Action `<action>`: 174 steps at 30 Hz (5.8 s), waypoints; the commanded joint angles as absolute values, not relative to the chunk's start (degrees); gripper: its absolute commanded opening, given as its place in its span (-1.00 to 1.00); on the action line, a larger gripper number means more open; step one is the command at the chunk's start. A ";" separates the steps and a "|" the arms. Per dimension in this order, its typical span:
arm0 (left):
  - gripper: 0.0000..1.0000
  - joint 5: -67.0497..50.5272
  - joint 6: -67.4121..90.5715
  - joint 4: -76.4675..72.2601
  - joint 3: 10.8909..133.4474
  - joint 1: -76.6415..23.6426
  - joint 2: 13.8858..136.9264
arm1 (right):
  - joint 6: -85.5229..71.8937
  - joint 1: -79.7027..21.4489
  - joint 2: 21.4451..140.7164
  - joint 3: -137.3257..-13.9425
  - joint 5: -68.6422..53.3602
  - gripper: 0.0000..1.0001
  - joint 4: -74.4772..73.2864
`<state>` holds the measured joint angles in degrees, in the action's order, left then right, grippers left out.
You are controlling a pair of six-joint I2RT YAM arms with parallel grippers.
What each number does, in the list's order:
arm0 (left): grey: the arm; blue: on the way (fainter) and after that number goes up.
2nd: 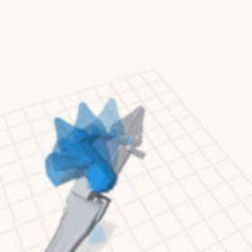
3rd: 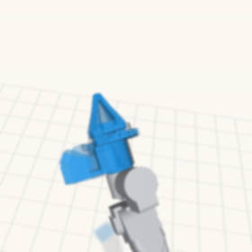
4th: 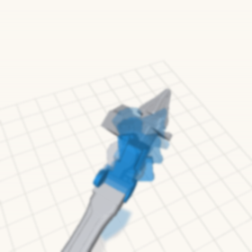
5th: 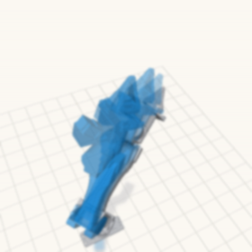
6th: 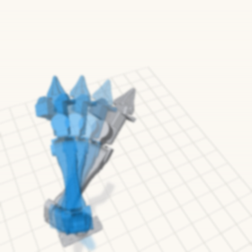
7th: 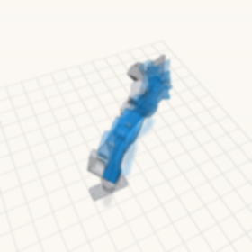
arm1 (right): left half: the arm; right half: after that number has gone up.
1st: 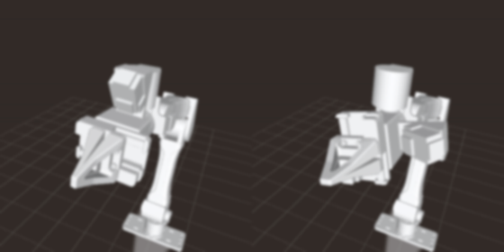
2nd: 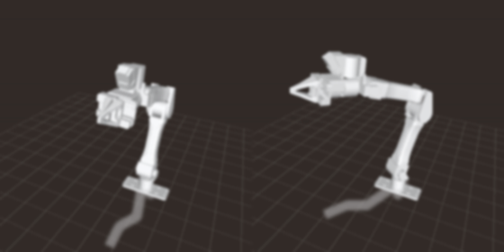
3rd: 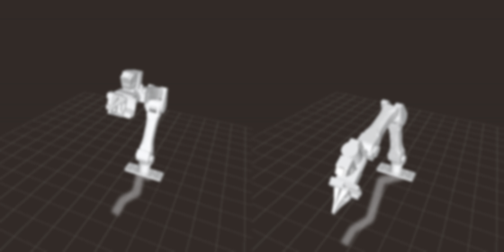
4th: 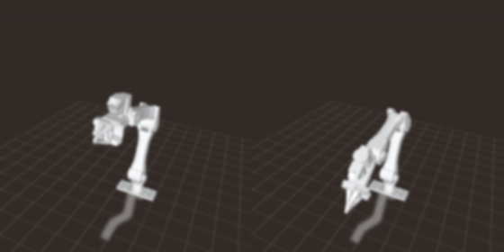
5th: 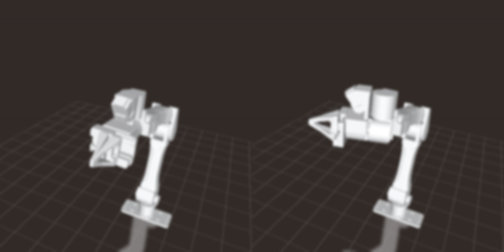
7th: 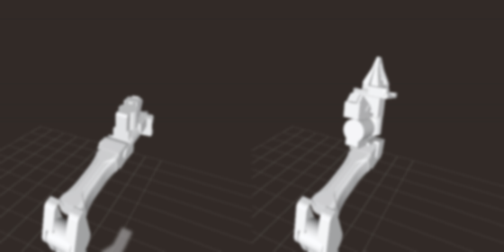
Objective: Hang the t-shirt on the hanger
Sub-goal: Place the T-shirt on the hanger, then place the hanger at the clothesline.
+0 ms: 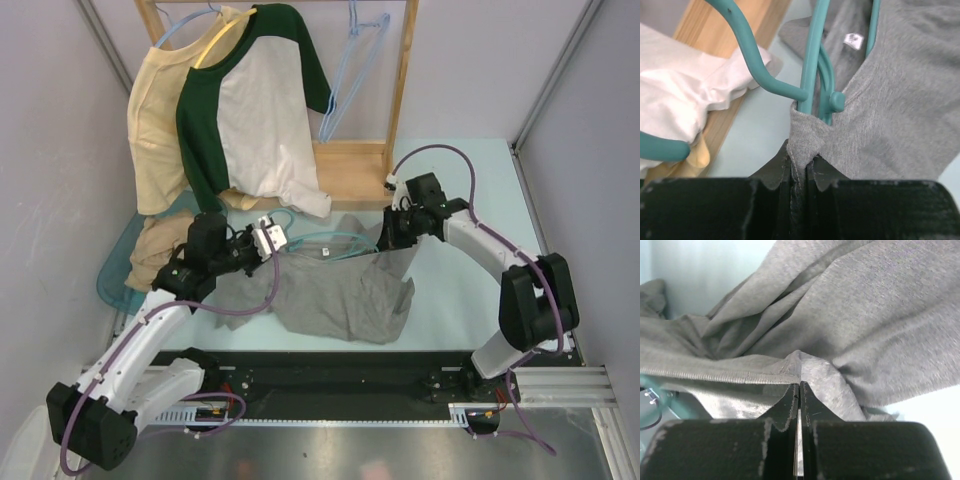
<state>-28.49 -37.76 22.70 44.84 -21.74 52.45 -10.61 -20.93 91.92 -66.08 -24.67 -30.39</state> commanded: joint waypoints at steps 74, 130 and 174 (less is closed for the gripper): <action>-0.56 -34.36 -43.67 22.66 52.55 -23.49 61.69 | 42.27 -35.78 81.13 -78.93 -26.19 -1.00 -38.32; 0.39 -15.99 35.33 9.93 47.02 -34.89 53.88 | -36.04 -58.97 103.10 -112.06 33.31 -1.00 -41.31; -0.99 -58.71 39.20 17.40 87.26 -14.42 74.35 | -5.09 -25.77 72.43 -96.86 -12.40 0.99 -31.03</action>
<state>-53.82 39.55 23.27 78.48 -15.33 72.12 -5.28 -28.53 75.20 -97.12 -11.44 -32.62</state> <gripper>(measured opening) 0.055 0.994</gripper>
